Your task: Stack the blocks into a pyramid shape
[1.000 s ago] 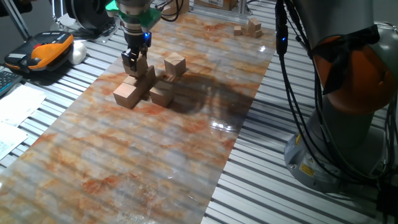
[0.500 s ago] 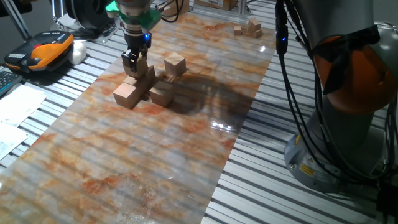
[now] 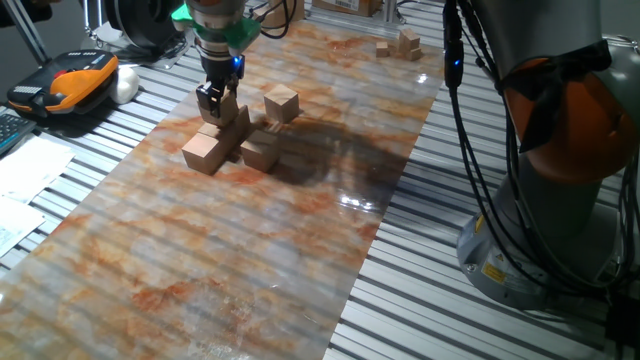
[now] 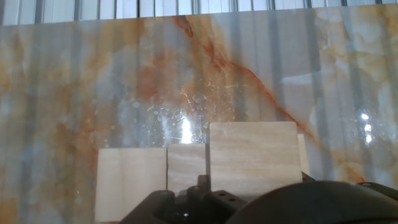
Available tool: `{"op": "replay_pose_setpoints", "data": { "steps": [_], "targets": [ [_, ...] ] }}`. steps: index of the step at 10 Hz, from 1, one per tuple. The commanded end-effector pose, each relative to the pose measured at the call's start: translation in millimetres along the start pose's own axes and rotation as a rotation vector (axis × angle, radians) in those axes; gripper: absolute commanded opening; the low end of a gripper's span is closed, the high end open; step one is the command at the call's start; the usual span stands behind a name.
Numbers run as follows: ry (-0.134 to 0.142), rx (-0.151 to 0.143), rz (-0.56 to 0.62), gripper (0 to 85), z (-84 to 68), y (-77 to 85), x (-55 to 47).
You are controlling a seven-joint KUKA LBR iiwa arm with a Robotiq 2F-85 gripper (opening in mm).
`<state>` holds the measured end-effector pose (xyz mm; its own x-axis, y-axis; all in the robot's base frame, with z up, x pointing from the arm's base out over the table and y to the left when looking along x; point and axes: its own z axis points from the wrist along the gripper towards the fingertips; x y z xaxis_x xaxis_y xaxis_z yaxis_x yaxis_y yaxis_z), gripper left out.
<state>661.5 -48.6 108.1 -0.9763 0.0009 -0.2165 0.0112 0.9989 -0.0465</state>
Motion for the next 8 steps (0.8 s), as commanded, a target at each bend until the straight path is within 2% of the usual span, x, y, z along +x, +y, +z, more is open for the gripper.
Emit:
{"op": "replay_pose_setpoints", "data": {
  "steps": [1, 8],
  "targets": [
    [0.0, 0.0, 0.0, 0.0, 0.2, 0.3, 0.1],
    [0.0, -0.003, -0.001, 0.0, 0.2, 0.4, 2.0]
  ]
}}
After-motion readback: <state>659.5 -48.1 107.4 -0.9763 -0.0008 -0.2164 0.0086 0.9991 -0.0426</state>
